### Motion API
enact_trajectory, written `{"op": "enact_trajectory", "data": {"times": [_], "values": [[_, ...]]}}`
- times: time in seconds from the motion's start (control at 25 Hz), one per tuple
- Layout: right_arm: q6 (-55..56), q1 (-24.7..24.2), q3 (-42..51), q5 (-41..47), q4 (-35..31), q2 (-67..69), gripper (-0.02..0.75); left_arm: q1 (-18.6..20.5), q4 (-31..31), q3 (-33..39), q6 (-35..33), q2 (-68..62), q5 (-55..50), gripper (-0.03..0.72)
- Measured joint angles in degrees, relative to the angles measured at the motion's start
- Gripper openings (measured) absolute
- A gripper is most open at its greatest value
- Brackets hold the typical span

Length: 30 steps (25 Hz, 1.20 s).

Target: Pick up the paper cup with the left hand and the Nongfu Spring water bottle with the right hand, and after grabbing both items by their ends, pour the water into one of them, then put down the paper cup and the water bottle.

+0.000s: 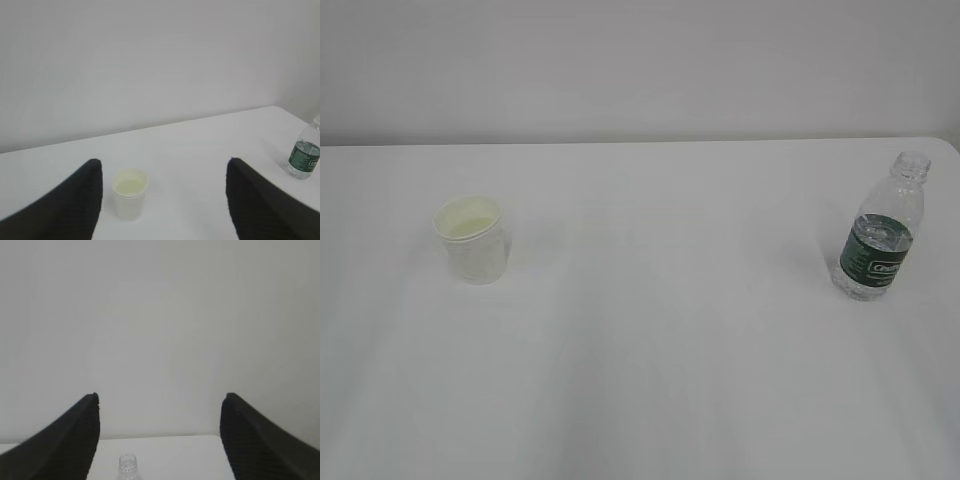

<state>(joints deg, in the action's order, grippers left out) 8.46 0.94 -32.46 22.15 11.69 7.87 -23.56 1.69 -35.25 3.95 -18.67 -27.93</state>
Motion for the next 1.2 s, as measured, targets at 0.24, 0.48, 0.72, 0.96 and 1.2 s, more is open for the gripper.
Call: {"op": "enact_trajectory", "data": {"times": [0.24, 0.48, 0.72, 0.96, 1.2], "values": [[0.0, 0.0, -5.6, 13.9, -0.3, -3.0, 0.573, 0.0, -6.3, -3.6, 0.0, 3.2, -8.4, 0.541], [0.0, 0.0, -11.9, 23.9, -0.3, -5.6, 0.573, 0.0, -8.0, -8.2, 0.0, 8.0, -18.2, 0.539], [0.1, 0.0, -13.6, 27.0, -0.5, -7.8, 0.573, 0.0, -8.7, -9.8, -0.1, 11.1, -26.2, 0.537], [0.1, 0.0, -13.7, 39.8, -4.9, -7.9, 0.573, 0.0, -8.4, -9.9, -0.1, 13.3, -28.7, 0.494], [0.1, 0.0, -13.7, 46.9, -7.4, -7.9, 0.573, 0.0, -6.6, -9.9, -0.1, 14.7, -31.9, 0.467]]}}
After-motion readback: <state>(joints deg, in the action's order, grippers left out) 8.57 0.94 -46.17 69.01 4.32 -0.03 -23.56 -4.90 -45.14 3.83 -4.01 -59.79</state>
